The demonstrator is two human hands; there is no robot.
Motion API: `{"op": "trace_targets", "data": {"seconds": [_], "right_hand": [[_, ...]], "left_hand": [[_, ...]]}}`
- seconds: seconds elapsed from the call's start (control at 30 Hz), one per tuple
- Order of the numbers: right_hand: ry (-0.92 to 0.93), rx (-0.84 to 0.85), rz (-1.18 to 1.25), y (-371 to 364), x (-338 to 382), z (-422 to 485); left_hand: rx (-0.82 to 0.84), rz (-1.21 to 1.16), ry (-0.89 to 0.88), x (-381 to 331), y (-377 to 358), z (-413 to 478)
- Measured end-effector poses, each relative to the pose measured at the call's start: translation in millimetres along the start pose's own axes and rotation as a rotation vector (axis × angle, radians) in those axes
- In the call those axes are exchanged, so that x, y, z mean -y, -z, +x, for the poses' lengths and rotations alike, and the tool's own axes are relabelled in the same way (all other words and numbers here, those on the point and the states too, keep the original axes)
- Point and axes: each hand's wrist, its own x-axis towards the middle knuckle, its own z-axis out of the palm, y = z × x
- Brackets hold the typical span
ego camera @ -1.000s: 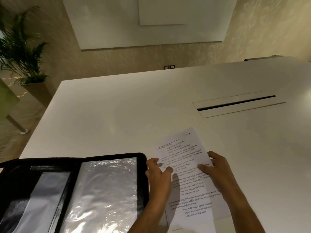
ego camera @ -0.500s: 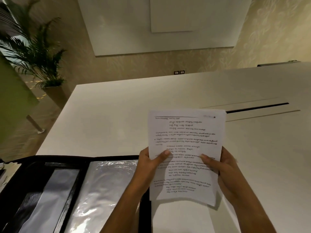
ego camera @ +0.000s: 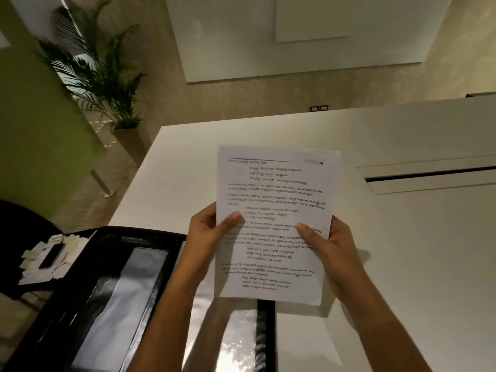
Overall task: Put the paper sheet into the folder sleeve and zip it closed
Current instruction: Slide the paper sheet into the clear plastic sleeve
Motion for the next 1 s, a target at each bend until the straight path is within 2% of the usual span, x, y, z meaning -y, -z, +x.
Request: {"op": "trace_targets", "data": {"seconds": [0.13, 0.2, 0.27, 0.37, 0.43, 0.57, 0.9, 1.0], "right_hand": [[0.023, -0.039, 0.034, -29, -4, 10], [0.053, -0.087, 0.054, -40, -4, 14], [0.088, -0.143, 0.058, -48, -1, 17], [0.148, -0.236, 0.078, -57, 2, 18], [0.17, -0.313, 0.107, -63, 2, 17], [0.203, -0.437, 0.147, -67, 6, 17], [0.283, -0.578, 0.24, -77, 9, 20], [0.291, -0.581, 0.262, -84, 5, 27]], "left_hand": [[-0.107, -0.023, 0.031, 14, 59, 18], [-0.15, 0.094, 0.037, 32, 84, 28], [-0.146, 0.398, 0.01, 54, 94, 32], [-0.105, 1.085, -0.155, 86, 91, 13], [-0.037, 1.234, -0.259, 102, 91, 4], [0.086, 1.233, -0.366, 118, 96, 7], [0.151, 1.174, -0.452, 125, 93, 9], [0.156, 1.136, -0.399, 117, 91, 11]]}}
